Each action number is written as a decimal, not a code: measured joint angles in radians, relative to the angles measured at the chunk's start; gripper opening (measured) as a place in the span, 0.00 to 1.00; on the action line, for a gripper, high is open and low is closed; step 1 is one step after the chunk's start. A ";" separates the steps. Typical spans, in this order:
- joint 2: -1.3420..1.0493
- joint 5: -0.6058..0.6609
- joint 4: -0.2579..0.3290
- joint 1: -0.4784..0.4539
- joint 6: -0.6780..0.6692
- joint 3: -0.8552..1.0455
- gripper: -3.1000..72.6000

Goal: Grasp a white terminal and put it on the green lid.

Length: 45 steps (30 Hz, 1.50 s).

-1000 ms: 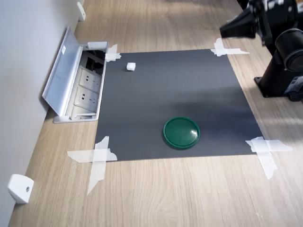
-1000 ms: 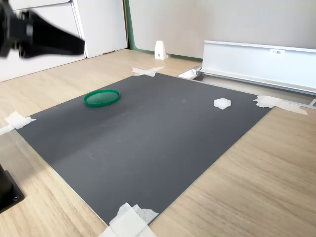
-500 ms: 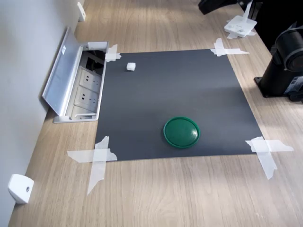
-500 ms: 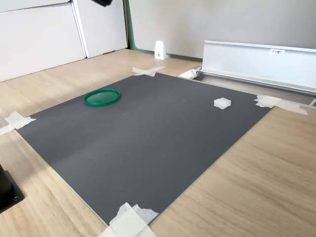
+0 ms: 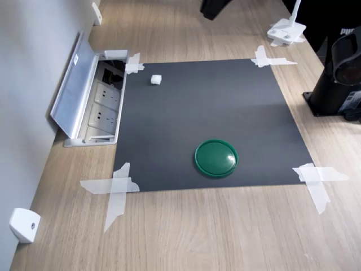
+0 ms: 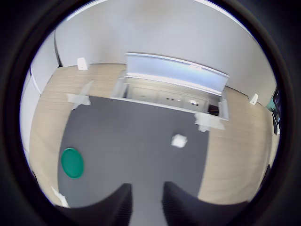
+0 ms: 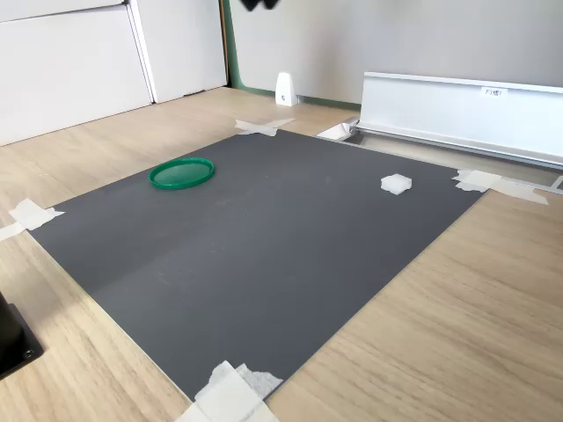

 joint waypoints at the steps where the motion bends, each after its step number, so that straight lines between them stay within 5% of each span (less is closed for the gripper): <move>1: 0.030 0.000 -0.007 -0.008 -0.001 -0.033 0.58; 6: 0.178 0.069 -0.015 -0.017 0.072 -0.214 0.85; 10: 0.288 0.163 -0.013 -0.017 0.122 -0.349 0.91; 17: 0.456 0.178 -0.042 -0.017 0.203 -0.470 0.93; 45: 0.715 0.070 -0.151 0.074 0.362 -0.473 0.91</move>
